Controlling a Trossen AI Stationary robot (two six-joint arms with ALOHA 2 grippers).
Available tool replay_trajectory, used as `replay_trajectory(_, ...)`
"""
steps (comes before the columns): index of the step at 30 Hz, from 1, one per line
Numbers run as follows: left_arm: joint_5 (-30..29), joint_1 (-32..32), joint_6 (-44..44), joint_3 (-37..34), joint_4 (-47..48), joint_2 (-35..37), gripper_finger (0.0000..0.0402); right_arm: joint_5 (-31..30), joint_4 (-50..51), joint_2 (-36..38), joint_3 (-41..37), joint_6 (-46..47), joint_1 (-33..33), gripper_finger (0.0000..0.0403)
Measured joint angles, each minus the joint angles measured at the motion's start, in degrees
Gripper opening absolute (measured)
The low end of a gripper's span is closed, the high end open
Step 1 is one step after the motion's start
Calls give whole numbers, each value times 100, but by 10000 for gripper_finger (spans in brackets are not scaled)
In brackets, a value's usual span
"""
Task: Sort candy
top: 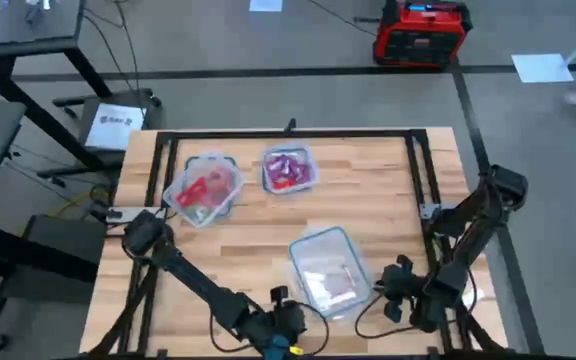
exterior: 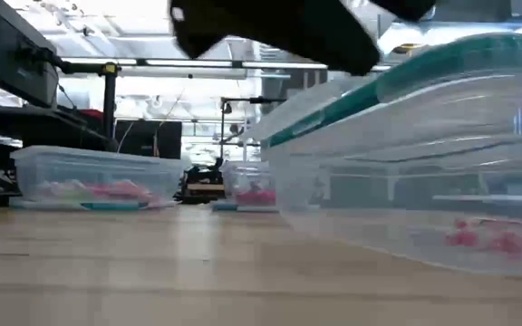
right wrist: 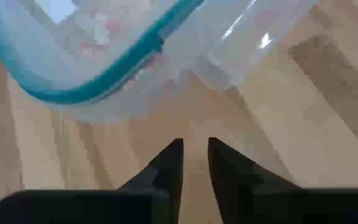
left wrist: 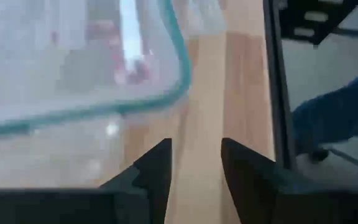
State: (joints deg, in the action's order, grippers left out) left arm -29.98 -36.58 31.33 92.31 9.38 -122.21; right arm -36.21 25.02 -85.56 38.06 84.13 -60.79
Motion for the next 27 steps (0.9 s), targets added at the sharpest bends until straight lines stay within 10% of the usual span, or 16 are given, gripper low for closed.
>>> replay_trajectory(27, 600, 189, 0, -54, -480, -69, 124, 286, 58, 38, 43, -304, 6, 63)
